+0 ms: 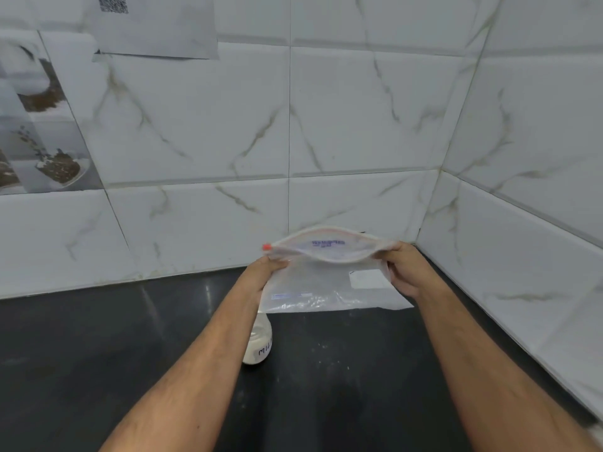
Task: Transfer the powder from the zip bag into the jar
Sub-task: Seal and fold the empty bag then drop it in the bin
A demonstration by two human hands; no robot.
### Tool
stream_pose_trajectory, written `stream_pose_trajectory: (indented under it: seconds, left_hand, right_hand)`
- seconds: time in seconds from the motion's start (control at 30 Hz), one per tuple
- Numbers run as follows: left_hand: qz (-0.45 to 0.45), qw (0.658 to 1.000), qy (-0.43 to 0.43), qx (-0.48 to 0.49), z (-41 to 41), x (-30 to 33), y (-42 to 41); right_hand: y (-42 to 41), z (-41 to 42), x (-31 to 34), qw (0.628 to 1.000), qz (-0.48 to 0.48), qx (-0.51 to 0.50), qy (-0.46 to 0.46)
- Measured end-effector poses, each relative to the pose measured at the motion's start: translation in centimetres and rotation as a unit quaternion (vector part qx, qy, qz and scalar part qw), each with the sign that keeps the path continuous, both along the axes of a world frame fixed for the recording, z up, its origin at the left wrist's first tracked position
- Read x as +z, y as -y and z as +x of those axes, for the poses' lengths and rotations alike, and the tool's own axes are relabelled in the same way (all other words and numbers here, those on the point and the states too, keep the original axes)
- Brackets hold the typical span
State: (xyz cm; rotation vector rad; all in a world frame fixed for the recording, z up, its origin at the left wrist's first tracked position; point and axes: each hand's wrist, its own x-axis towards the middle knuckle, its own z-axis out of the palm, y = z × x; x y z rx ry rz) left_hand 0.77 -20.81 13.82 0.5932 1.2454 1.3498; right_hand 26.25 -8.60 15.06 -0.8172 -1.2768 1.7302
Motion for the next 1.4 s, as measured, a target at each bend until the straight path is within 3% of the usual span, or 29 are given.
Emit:
stream_pose_trajectory:
  seconds: [0.1,0.17,0.23,0.4,0.57,0.7,0.8,0.9,0.97,1.07,1.17,1.4]
  left_hand:
    - [-0.045,0.990,0.121,0.052,0.5,-0.5,0.1]
    - [-0.016,0.962,0.256,0.096,1.1,-1.8,-0.3]
    - [0.015,0.925,0.363,0.109,2.2,-3.4,-0.4]
    - [0.022,0.905,0.418,0.078,6.2,-6.6,0.2]
    - [0.053,0.946,0.320,0.028,8.9,-5.9,-0.4]
    - [0.081,0.964,0.255,-0.002,9.5,-5.3,-0.9]
    - [0.046,0.977,0.210,0.010,10.0,-5.3,-1.0]
    - [0.018,0.991,0.132,-0.007,11.1,-5.5,-1.0]
    - [0.012,0.994,0.102,-0.028,12.2,-5.7,-0.6]
    - [0.016,0.996,0.061,-0.064,14.8,-6.0,-0.1]
    - [0.018,0.995,0.033,-0.093,17.9,-6.7,0.5]
    - [0.008,0.983,0.007,-0.185,27.4,-8.7,2.8]
  right_hand:
    - [-0.1,0.7,0.0,0.997,-0.072,-0.027,-0.023]
    - [0.2,0.9,-0.1,0.988,-0.133,-0.007,-0.077]
    - [0.5,1.0,-0.5,0.984,-0.132,-0.041,-0.114]
    - [1.1,1.6,-2.5,0.979,-0.083,-0.136,-0.127]
    - [3.1,3.4,-4.3,0.992,0.029,-0.122,-0.009]
    - [4.9,6.0,-5.0,0.991,0.107,-0.014,0.079]
    - [6.0,8.5,-5.4,0.989,0.095,0.057,0.101]
    - [6.8,10.2,-5.7,0.993,0.056,0.003,0.107]
    - [7.4,10.4,-5.8,0.985,0.037,-0.033,0.166]
    - [8.6,10.6,-6.3,0.974,-0.021,-0.009,0.225]
    - [9.9,12.0,-7.0,0.974,-0.068,-0.015,0.216]
    - [14.8,21.3,-9.1,0.967,-0.057,-0.144,0.202]
